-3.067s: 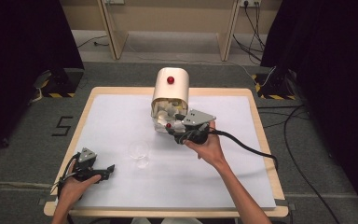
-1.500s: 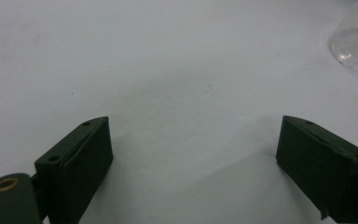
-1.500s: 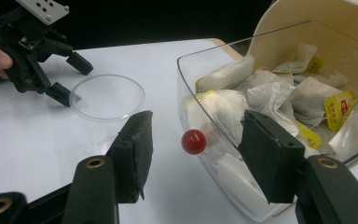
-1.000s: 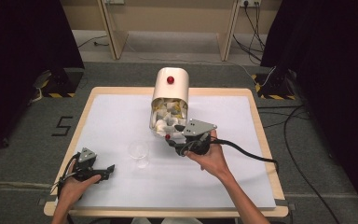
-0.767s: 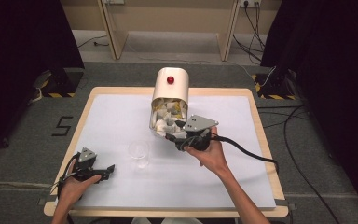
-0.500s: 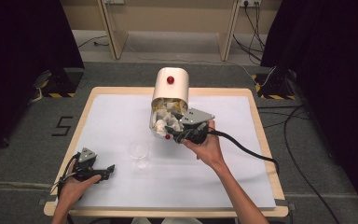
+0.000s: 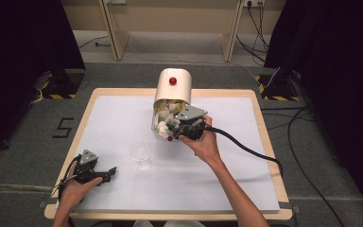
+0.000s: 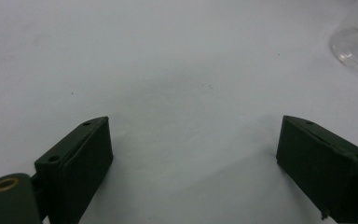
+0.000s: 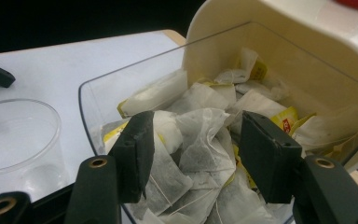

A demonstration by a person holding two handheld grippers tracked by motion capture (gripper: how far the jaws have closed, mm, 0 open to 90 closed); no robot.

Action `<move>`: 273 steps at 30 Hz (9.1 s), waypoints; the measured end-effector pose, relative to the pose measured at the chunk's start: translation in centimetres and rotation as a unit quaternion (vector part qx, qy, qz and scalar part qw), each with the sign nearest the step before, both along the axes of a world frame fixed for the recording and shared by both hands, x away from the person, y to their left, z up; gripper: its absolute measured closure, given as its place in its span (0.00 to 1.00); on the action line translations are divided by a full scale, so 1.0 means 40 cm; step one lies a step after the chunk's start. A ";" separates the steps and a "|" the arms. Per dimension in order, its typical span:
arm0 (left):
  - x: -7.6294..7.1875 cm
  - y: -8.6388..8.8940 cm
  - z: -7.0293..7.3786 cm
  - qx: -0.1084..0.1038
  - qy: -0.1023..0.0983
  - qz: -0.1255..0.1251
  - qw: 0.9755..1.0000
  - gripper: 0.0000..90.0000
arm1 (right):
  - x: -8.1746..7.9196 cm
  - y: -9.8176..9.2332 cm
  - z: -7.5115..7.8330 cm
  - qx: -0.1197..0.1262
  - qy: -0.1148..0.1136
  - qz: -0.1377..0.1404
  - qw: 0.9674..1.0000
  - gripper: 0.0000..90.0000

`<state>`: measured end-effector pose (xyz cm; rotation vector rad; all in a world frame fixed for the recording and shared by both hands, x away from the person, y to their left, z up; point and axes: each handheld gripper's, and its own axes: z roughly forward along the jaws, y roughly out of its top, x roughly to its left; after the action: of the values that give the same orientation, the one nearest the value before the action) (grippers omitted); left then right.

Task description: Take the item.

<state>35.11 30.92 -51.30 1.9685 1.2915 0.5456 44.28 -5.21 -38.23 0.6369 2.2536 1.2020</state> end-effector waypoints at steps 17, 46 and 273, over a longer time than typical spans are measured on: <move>0.000 0.000 0.000 0.000 0.000 0.000 1.000 0.10 | 0.053 0.005 -0.004 -0.028 0.031 0.021 0.999 0.62; 0.000 0.000 0.000 0.000 0.000 0.000 1.000 0.11 | 0.011 -0.007 0.042 0.008 0.006 0.038 0.999 1.00; 0.000 0.000 0.000 0.001 0.000 -0.001 1.000 0.10 | -0.188 -0.282 -0.178 0.011 0.062 -0.063 0.996 0.42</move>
<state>35.10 30.91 -51.29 1.9702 1.2907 0.5453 36.77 -16.48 -45.34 0.8701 2.2649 1.1544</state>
